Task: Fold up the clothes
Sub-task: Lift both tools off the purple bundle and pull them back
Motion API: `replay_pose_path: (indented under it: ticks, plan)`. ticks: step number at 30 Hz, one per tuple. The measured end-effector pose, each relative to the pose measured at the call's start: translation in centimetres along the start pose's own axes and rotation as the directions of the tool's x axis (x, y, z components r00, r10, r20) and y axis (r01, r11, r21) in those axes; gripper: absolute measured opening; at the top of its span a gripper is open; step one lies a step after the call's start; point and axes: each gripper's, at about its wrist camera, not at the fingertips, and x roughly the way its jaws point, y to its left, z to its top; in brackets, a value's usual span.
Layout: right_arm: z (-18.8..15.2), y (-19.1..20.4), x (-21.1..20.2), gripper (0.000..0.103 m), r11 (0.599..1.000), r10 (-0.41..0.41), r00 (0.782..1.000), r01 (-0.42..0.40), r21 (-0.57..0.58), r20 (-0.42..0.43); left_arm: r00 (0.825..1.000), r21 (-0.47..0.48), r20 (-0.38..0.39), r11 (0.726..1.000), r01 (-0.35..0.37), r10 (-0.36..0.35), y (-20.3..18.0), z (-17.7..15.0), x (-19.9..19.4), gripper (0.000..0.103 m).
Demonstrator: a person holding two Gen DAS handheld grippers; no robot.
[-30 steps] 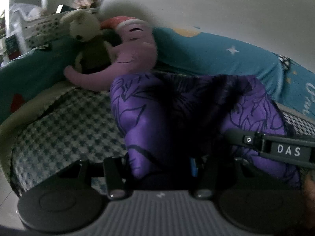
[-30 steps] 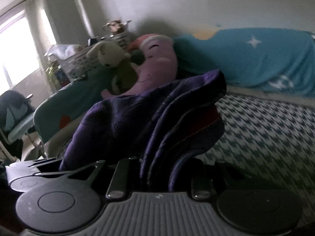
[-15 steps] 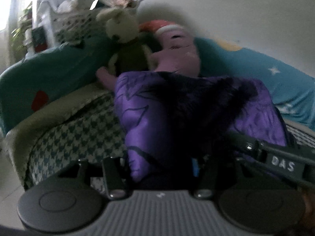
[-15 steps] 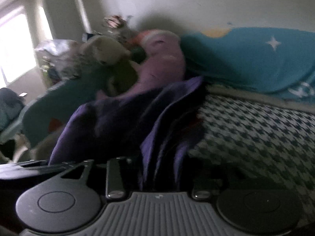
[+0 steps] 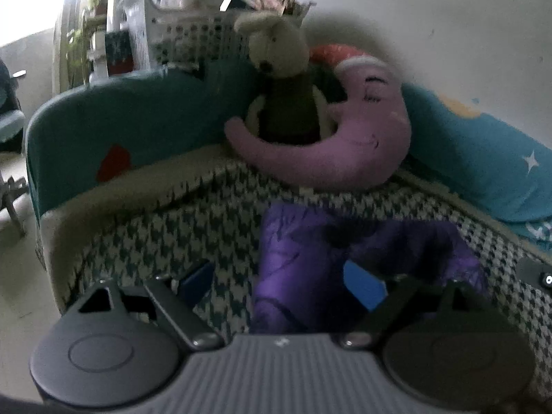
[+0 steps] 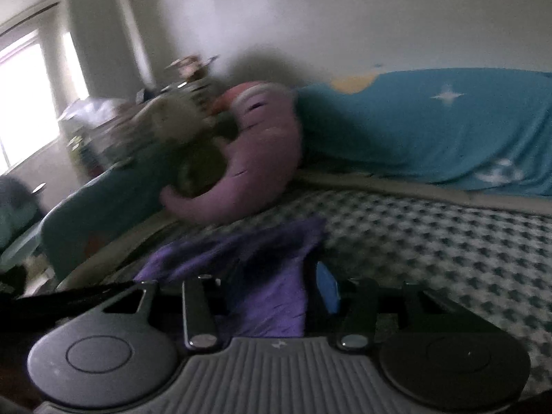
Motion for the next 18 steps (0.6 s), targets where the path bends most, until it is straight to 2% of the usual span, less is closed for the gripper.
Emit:
replay_pose_path:
  ticks: [8,12,18]
  plan:
    - [-1.9,1.5,1.9,0.048,0.996,0.064,0.993,-0.069,-0.049,-0.097,0.999,-0.029,-0.051,0.999,-0.018,0.016,1.3,-0.6,1.0,0.092]
    - [-2.7,1.2,3.0,0.048,0.998,0.014,0.989,-0.022,-0.054,-0.145,0.997,-0.038,-0.074,0.999,-0.016,0.013,1.7,-0.7,1.4,0.096]
    - [-3.7,0.0,4.1,0.041,0.999,-0.022,0.98,0.016,-0.035,-0.197,0.987,-0.036,-0.158,0.999,-0.004,-0.001,1.8,-1.4,3.0,0.103]
